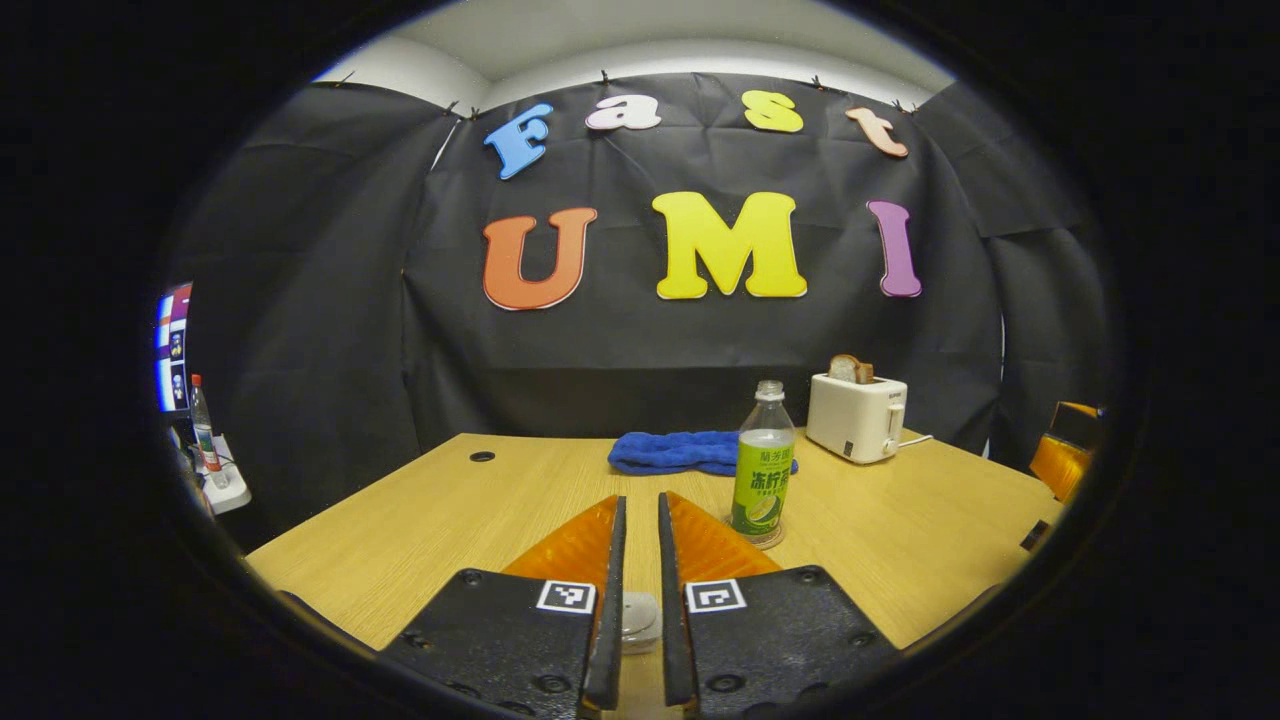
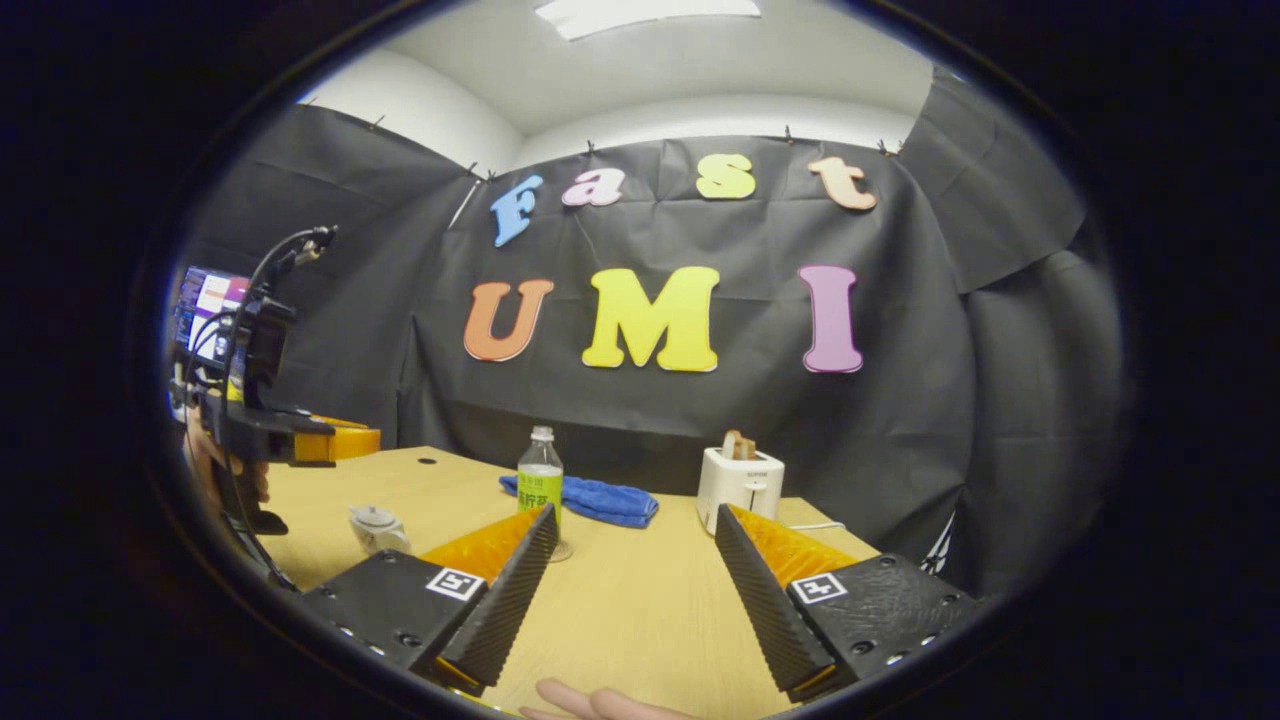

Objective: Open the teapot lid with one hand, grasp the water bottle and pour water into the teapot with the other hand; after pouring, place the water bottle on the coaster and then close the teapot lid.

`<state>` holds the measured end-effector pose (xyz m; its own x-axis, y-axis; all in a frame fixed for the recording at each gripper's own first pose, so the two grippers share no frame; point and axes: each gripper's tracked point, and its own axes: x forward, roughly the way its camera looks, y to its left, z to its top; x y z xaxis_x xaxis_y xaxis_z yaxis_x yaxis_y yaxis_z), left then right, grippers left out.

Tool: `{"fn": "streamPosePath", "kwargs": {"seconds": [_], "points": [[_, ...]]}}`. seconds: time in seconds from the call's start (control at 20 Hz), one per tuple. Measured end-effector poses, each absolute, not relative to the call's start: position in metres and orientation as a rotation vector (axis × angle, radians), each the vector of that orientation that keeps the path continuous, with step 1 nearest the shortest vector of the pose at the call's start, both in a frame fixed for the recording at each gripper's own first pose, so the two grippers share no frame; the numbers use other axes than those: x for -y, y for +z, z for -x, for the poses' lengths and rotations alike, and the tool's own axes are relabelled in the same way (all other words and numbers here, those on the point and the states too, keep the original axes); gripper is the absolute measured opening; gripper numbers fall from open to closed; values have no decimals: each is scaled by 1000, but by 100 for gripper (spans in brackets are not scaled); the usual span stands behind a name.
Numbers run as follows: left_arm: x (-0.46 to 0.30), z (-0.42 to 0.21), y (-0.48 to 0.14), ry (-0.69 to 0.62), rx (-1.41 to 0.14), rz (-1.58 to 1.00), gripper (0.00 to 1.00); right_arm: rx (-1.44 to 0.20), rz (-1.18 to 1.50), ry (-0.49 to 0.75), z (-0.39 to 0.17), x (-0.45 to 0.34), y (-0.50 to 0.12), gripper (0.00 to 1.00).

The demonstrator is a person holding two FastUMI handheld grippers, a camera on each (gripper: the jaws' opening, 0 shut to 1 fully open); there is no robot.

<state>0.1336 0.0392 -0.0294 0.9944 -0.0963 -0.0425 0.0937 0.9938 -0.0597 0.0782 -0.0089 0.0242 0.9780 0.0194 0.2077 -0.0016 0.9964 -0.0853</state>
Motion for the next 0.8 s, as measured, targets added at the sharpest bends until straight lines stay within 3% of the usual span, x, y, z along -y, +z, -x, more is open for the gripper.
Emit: {"fn": "streamPosePath", "kwargs": {"seconds": [0.3, 0.35, 0.55, 0.75, 0.8], "points": [[-26, -82, -1, -119, -38, 84, 39, 219, 103, -63, -34, 24, 49, 95], [-24, -74, 5, -118, -24, 86, 51, 222, 110, -87, -26, 30, 53, 95], [-14, -47, 12, -126, -6, 67, 81, 241, 118, -81, 12, 28, 60, 98], [-10, -18, 20, -125, 14, 54, 100, 209, 120, -93, 32, 28, 51, 95], [-5, -13, 22, -136, 18, 52, 100, 209, 121, -92, 36, 26, 51, 95]]}}
